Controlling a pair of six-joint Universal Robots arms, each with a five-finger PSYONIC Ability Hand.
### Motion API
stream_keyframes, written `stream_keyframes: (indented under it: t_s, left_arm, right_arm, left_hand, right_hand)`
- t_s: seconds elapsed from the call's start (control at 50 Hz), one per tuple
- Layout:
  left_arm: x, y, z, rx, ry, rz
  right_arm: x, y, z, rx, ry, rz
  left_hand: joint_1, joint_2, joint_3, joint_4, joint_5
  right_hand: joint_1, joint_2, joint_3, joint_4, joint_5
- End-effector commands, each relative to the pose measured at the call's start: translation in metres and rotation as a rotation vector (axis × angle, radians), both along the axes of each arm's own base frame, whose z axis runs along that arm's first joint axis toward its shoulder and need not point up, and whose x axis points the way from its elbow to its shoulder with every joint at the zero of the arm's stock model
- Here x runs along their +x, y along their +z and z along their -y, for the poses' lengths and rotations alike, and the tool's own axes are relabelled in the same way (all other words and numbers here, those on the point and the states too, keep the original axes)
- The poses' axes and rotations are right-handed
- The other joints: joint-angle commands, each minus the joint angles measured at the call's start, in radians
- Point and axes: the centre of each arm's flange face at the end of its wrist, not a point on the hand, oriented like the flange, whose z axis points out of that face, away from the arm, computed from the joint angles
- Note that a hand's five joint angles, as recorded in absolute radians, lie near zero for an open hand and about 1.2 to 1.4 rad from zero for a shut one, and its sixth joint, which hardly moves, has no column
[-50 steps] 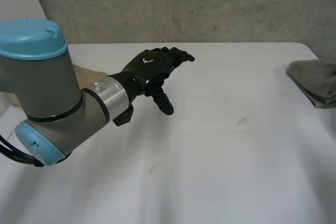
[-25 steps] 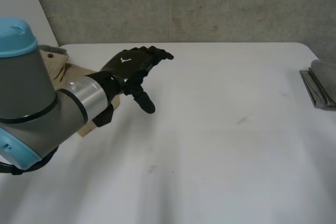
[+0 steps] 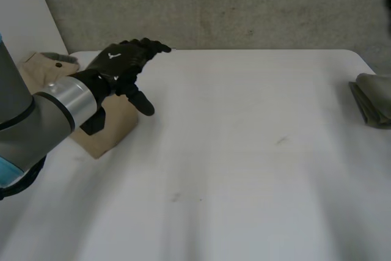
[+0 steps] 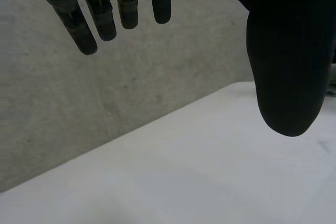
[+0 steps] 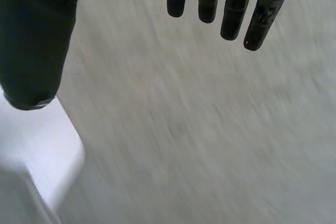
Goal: Fold the laundry.
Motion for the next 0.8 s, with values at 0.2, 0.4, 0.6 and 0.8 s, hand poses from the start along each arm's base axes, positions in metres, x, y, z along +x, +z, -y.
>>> stream_keyframes:
  t_s: [0.2,0.4,0.6,0.8]
  left_arm:
    - [0.056,-0.036,0.093,-0.141,0.193,0.150]
    - [0.109,-0.116,0.160,-0.201,0.296,0.555]
    - [0.156,-0.152,0.199,-0.212,0.386,0.705]
    - [0.132,-0.117,0.184,-0.261,0.410,0.652]
  right_arm:
    - [0.151,-0.058,-0.184,0.442,0.652,0.317]
    - [0.144,-0.087,-0.227,0.570,0.666,0.283]
    - [0.126,-0.100,-0.239,0.611,0.625,0.278]
    - [0.106,-0.098,-0.227,0.590,0.553,0.300]
  left_hand:
    - [-0.027,-0.030,-0.036,-0.030,-0.048]
    - [-0.027,-0.030,-0.036,-0.030,-0.048]
    - [-0.003,-0.006,-0.012,-0.006,-0.024]
    - [1.195,1.192,1.186,1.192,1.173]
  right_hand:
    - [0.036,-0.044,-0.041,-0.059,-0.068]
    - [0.036,-0.044,-0.041,-0.059,-0.068]
    - [0.036,-0.044,-0.041,-0.059,-0.068]
    - [0.036,-0.044,-0.041,-0.059,-0.068]
